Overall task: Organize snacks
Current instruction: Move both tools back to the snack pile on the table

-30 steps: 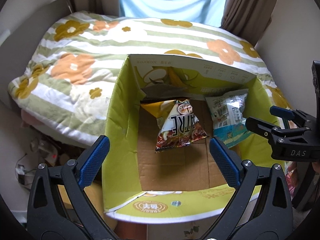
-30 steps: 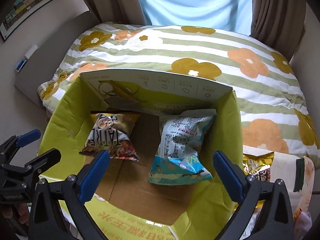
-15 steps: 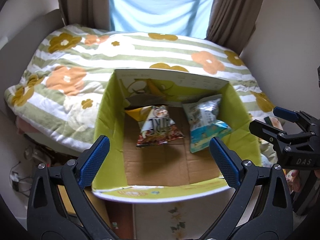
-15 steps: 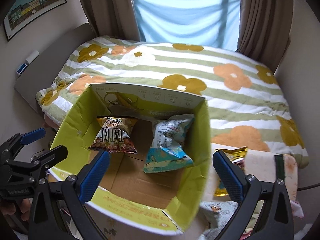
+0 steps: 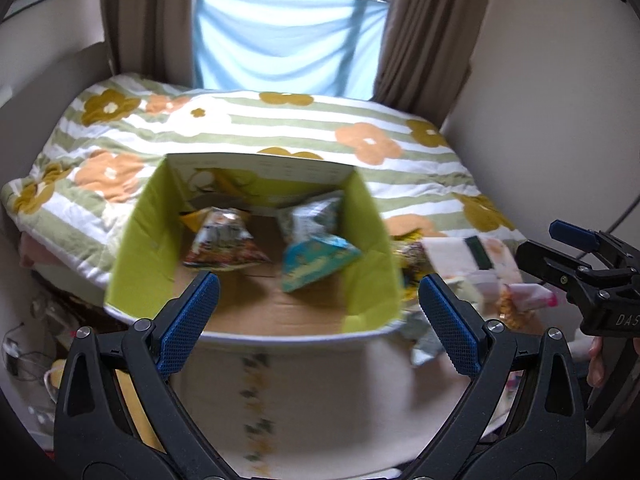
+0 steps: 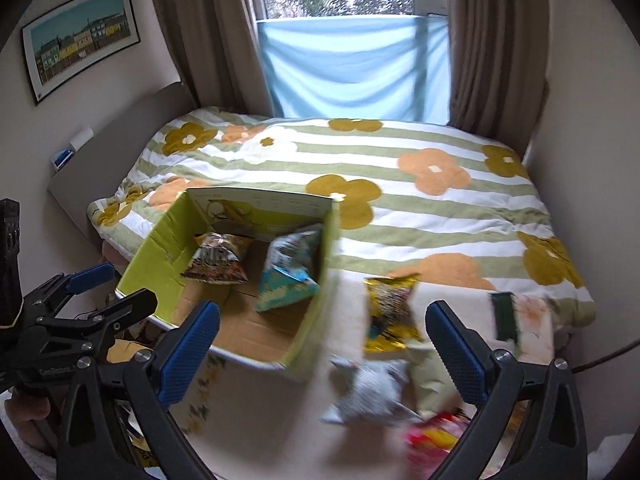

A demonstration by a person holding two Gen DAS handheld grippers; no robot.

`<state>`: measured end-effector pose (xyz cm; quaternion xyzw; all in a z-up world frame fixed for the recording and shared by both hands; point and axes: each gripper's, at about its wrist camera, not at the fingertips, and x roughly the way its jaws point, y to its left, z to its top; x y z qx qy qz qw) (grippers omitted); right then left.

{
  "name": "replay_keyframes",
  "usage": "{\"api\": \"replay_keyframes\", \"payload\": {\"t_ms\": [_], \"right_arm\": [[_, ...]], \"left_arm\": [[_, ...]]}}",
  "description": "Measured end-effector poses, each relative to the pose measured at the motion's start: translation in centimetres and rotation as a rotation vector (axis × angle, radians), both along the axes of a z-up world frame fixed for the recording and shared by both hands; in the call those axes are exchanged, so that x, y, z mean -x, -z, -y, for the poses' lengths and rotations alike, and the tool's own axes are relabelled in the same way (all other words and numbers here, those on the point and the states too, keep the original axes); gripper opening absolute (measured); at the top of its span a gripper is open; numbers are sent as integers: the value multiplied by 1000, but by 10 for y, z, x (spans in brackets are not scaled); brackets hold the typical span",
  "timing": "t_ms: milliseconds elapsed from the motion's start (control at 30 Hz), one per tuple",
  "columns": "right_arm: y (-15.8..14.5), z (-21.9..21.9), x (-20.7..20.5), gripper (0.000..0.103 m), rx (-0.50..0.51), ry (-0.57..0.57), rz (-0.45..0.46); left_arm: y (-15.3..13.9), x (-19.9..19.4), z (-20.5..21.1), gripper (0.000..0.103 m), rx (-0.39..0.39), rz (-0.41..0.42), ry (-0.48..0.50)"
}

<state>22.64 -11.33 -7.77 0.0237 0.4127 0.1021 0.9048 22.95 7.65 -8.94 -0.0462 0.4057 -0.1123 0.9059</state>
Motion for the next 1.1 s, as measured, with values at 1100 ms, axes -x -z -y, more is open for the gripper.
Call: {"api": "replay_keyframes", "payload": {"t_ms": [1100], "right_arm": [[104,226,174,102,-9,196,-72]], "left_arm": [[108,78,249,99,67,-274,265]]}}
